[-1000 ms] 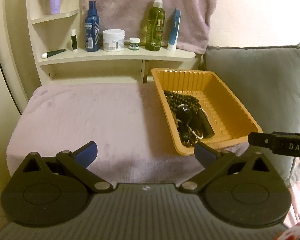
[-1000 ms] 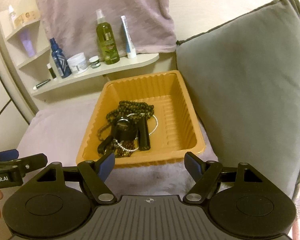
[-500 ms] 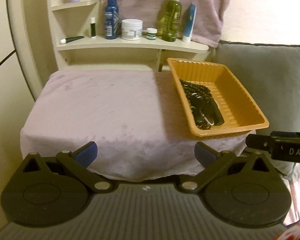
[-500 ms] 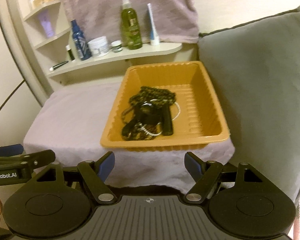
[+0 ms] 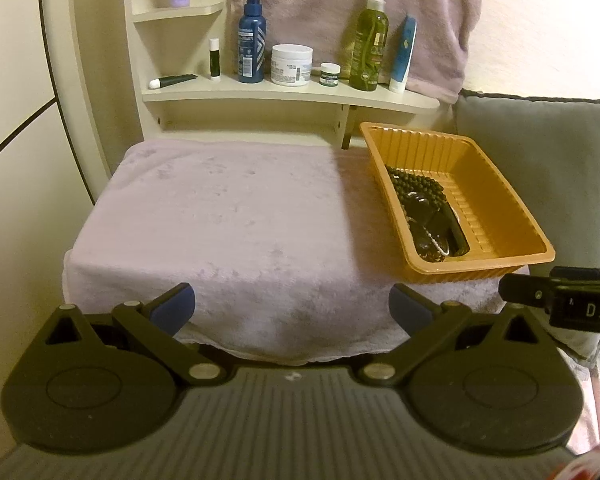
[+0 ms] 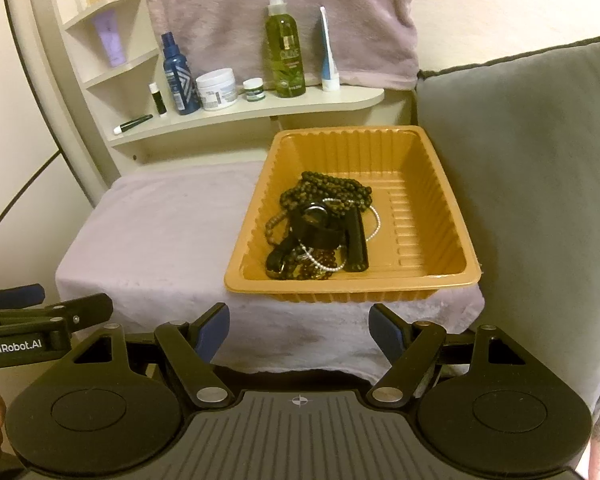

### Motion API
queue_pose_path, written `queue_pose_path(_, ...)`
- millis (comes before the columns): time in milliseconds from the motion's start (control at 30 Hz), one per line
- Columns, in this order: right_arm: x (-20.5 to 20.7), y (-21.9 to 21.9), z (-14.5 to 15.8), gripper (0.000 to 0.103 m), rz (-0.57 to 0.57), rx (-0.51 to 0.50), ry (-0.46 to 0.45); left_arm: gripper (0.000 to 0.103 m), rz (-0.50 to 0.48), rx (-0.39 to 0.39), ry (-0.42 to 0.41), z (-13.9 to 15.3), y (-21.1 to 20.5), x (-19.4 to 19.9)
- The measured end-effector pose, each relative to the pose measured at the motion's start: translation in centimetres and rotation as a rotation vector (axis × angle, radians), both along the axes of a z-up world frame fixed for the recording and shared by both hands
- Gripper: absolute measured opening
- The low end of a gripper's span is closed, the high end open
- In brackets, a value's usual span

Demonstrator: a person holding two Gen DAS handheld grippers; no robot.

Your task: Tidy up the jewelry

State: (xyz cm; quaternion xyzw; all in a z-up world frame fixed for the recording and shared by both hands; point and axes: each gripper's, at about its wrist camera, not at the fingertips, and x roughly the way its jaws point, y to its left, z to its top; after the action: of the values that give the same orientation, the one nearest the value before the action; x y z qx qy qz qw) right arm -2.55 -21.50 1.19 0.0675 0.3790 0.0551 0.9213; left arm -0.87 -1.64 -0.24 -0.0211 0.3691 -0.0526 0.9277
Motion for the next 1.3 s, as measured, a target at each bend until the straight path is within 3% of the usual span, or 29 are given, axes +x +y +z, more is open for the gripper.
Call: queue_pose_path(1300, -0.06, -0.20, -0.14, 0.076, -0.001, 0.007, 0.006, 0.102, -0.008, 0.004, -0.005, 0.03, -0.08, -0.13)
